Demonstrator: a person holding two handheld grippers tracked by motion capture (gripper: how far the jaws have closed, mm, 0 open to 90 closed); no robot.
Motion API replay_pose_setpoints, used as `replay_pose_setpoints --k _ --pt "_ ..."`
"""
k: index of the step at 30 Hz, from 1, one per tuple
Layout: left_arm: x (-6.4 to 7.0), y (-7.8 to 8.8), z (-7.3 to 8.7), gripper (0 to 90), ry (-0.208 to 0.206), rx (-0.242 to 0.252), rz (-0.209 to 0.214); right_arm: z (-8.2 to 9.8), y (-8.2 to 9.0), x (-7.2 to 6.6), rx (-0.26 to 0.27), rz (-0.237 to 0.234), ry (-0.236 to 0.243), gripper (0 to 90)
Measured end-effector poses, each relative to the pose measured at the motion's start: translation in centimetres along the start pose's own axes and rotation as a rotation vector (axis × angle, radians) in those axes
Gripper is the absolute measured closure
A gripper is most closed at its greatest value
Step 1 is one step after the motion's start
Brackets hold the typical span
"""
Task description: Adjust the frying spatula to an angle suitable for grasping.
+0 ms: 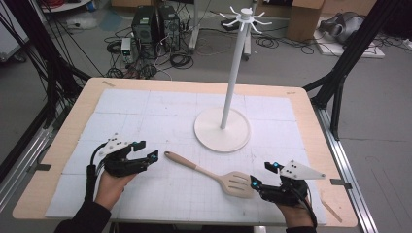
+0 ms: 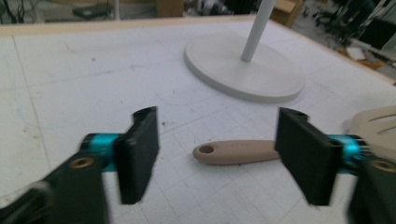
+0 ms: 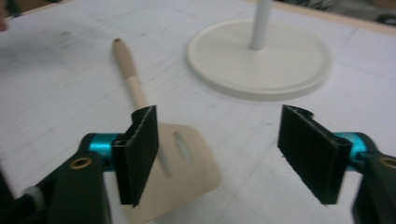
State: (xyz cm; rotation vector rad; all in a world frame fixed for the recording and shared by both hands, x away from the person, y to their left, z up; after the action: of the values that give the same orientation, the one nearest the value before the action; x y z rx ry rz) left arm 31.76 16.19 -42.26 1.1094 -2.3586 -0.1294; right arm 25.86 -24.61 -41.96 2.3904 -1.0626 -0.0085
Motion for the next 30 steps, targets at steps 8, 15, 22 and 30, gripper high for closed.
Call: replay_pose_setpoints --k 8,15,22,30 --pt "-0.3 3.1 -0.3 18.0 -0.004 0.082 0.029 -0.3 1.3 1.5 0.013 0.111 0.04 16.5" --pt "-0.4 3.6 -0.1 18.4 -0.038 0.085 -0.001 -0.5 1.8 2.0 0.051 0.16 0.007 15.2" --pt "-0.1 3.7 -0.1 19.0 -0.038 0.093 0.005 -0.4 1.3 1.7 0.045 0.129 0.002 15.2" --pt "0.0 3.3 0.1 20.0 -0.047 0.074 0.01 -0.2 1.3 1.6 0.039 0.118 -0.007 15.4"
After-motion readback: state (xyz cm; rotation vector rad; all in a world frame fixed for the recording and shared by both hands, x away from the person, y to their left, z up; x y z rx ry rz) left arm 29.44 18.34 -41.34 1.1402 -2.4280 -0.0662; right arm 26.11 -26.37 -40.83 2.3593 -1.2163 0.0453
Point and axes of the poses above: each handheld gripper's, and its own axes: y roughly backward along the jaws, z roughly out of its underside, x roughly to its right, the point moved 6 cm from there along -y, roughly forward along the jaws, and after that the axes turned 15 degrees about y, right-handed, at the moved point
